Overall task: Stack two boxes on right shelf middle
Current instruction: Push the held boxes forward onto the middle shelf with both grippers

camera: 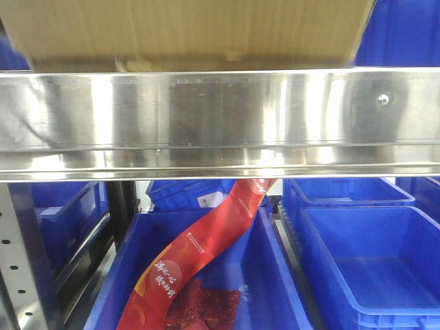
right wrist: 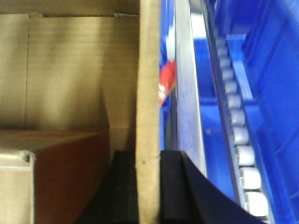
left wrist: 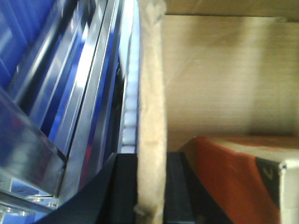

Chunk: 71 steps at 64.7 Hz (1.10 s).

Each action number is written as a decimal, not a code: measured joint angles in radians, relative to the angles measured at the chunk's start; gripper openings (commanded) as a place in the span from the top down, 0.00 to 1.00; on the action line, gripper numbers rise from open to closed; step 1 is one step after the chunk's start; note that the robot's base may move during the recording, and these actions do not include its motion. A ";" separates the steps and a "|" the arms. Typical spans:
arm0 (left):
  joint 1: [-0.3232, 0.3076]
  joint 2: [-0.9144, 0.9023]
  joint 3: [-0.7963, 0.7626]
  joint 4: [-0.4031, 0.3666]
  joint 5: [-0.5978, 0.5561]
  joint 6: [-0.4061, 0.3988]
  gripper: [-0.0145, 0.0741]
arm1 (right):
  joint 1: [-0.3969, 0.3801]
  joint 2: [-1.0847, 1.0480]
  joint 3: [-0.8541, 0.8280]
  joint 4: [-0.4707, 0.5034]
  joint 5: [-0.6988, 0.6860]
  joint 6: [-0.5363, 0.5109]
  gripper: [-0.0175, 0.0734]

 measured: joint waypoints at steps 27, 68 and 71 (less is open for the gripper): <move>0.000 0.016 -0.036 -0.009 -0.038 0.000 0.35 | 0.000 0.024 -0.016 -0.002 -0.035 0.002 0.32; 0.000 -0.019 -0.067 -0.124 -0.045 0.121 0.96 | 0.000 -0.027 -0.042 -0.005 0.012 -0.046 0.98; 0.000 -0.040 -0.052 -0.169 -0.051 0.179 0.96 | 0.000 -0.055 -0.020 -0.003 -0.007 -0.077 0.98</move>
